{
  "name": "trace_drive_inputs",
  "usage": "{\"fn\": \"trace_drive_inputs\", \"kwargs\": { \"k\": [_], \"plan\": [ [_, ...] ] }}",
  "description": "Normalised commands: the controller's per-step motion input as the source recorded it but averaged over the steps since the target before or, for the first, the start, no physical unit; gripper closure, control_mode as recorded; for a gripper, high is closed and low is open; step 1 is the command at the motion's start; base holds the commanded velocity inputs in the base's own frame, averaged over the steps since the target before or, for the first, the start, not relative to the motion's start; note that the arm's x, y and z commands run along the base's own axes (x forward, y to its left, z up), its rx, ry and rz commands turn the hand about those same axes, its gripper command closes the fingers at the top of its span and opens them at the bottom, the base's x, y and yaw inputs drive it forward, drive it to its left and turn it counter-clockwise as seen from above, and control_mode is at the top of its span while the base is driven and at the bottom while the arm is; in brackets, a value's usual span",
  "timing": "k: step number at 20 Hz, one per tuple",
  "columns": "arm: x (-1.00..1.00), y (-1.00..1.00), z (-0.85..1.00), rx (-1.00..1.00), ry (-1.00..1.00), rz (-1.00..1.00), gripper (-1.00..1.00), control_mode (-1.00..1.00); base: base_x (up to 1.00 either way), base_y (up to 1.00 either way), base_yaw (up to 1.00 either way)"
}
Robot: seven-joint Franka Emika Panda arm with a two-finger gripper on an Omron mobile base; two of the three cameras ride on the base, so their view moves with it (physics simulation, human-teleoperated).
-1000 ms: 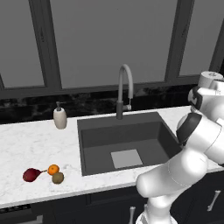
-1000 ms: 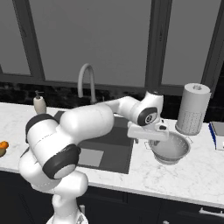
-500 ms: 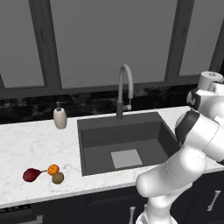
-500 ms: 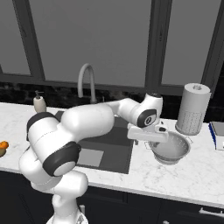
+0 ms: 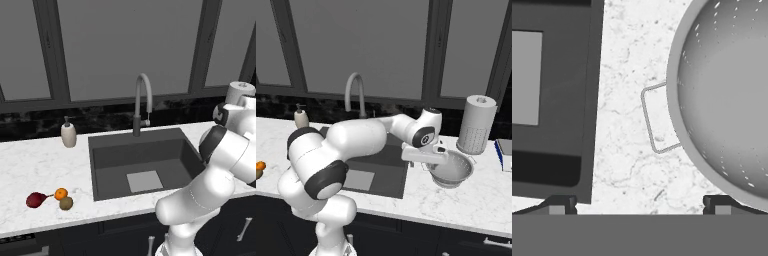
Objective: Put the colander in the sink, put the tangerine, kiwi, pear in the colander, and turn on the sink faucet and pour water over the colander.
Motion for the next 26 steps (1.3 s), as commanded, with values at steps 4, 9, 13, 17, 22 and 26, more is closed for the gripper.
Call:
{"fn": "trace_drive_inputs", "kwargs": {
  "k": [4, 9, 13, 17, 22, 26],
  "plan": [
    [0.00, 0.00, -0.06, 0.00, 0.00, 0.00, -1.00, -1.00, 0.00, 0.00, 0.00],
    [0.03, 0.01, -0.09, 0.00, 0.00, 0.00, -1.00, -1.00, 0.00, 0.00, 0.00],
    [0.08, 0.03, -0.10, 0.00, 0.00, 0.00, -1.00, -1.00, 0.00, 0.00, 0.00],
    [0.19, 0.00, 0.00, 0.00, 0.00, 0.00, -1.00, -1.00, 0.00, 0.00, 0.00],
    [0.25, -0.01, 0.00, 0.00, 0.00, 0.00, -1.00, -1.00, 0.00, 0.00, 0.00],
    [0.10, -0.04, -0.08, 0.00, 0.00, 0.00, -1.00, -1.00, 0.00, 0.00, 0.00]
  ]
}}
